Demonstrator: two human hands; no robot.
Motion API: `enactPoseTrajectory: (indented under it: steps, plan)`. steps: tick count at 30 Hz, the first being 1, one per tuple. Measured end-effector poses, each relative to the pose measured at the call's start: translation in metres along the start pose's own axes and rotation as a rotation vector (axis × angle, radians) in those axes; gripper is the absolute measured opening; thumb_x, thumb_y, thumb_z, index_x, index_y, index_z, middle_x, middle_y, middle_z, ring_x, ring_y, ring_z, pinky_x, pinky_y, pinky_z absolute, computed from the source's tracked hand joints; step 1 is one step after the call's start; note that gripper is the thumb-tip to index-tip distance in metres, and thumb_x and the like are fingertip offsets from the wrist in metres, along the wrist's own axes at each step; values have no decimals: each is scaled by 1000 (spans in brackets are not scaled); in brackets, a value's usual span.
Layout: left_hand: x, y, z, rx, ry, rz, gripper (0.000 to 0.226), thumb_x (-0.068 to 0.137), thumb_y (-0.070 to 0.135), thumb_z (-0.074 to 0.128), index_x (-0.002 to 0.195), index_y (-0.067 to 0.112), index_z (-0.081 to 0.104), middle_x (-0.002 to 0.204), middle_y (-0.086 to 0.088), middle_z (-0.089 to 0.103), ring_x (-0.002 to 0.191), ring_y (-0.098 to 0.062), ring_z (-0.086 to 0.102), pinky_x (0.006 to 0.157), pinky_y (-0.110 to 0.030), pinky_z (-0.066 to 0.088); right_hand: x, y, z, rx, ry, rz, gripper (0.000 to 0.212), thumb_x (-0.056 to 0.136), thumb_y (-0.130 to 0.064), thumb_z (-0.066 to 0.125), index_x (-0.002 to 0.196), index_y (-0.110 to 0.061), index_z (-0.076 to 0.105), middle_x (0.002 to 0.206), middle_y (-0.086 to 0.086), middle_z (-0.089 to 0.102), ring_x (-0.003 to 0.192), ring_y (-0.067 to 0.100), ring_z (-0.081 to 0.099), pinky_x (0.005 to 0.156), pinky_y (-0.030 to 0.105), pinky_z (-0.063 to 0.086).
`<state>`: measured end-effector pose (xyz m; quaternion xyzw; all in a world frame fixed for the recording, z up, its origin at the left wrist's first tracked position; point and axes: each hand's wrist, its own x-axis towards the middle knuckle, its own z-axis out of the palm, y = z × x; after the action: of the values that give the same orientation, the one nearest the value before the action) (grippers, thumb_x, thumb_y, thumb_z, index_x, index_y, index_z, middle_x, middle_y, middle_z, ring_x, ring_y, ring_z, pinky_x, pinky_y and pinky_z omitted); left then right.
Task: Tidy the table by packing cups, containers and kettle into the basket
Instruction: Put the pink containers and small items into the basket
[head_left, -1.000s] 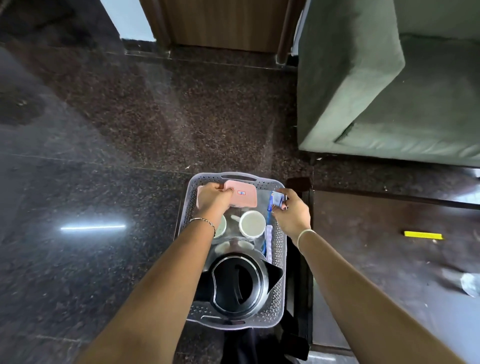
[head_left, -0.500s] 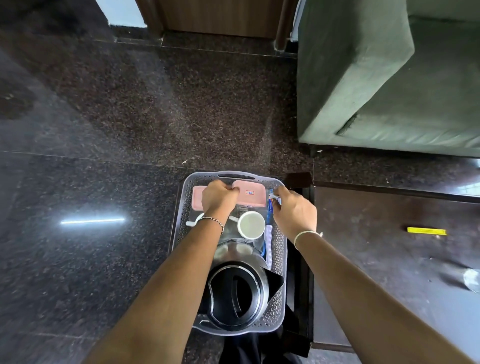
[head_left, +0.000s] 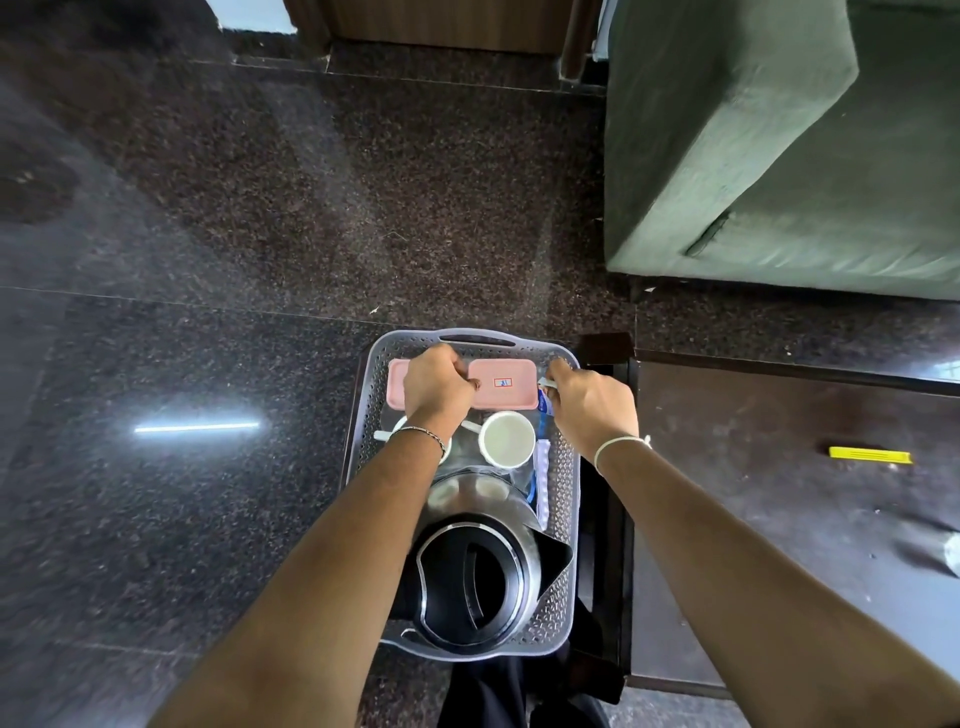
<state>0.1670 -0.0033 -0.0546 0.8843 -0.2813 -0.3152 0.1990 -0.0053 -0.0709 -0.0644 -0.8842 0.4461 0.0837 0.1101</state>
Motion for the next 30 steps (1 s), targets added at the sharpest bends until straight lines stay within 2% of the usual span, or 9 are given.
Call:
enactPoseTrajectory:
  steps: [6, 11, 15, 18, 20, 24, 28, 30]
  plan:
    - [0, -1, 0, -9, 11, 37, 18, 73, 14, 82, 84, 13, 68, 93, -7, 74, 89, -23, 68, 80, -32, 52, 7, 3, -5, -151, -12, -93, 21, 83, -3, 54, 100, -15, 58, 92, 7, 69, 78, 33, 68, 54, 31, 35]
    - [-4, -3, -1, -10, 12, 42, 18, 73, 12, 81, 85, 13, 68, 93, -6, 74, 90, -22, 68, 78, -29, 51, 2, 5, -7, -191, -32, -146, 29, 84, -1, 51, 105, -17, 63, 104, 3, 65, 85, 29, 68, 56, 30, 37]
    - [-10, 1, -8, 32, 22, 41, 13, 76, 14, 77, 86, 15, 69, 97, -6, 74, 95, -24, 66, 79, -28, 47, -10, 8, -17, -67, 32, -40, 22, 85, -2, 52, 98, -15, 63, 101, 5, 65, 81, 33, 66, 53, 30, 35]
    - [-18, 16, -18, 50, 38, 41, 9, 79, 16, 73, 86, 19, 69, 98, -6, 74, 95, -26, 67, 79, -29, 51, -22, 9, -32, 43, 82, -20, 16, 91, -12, 51, 100, -17, 63, 102, 3, 65, 81, 32, 66, 59, 34, 50]
    - [-24, 31, -24, 31, 45, 53, 7, 79, 15, 69, 84, 19, 69, 96, -7, 74, 93, -28, 67, 78, -32, 54, -32, 10, -45, 131, 121, -2, 16, 93, -20, 49, 99, -19, 64, 101, 3, 65, 81, 32, 66, 63, 38, 53]
    - [-45, 69, -34, 11, 69, 123, 9, 78, 12, 68, 80, 20, 70, 94, -4, 74, 91, -24, 67, 72, -25, 47, -64, 26, -68, 246, 191, 74, 19, 92, -28, 48, 96, -19, 64, 98, 1, 65, 81, 30, 64, 64, 38, 52]
    - [-70, 110, -32, 6, 39, 205, 5, 79, 16, 68, 81, 21, 70, 97, -3, 74, 94, -24, 67, 72, -22, 43, -96, 50, -84, 293, 217, 157, 15, 92, -26, 50, 95, -18, 63, 96, 1, 65, 83, 30, 64, 67, 39, 52]
    - [-87, 131, -24, 21, 20, 250, 6, 80, 17, 66, 82, 21, 69, 98, -3, 73, 96, -25, 66, 71, -22, 41, -112, 67, -90, 295, 235, 191, 13, 91, -26, 52, 92, -19, 62, 94, 1, 65, 81, 31, 64, 63, 35, 49]
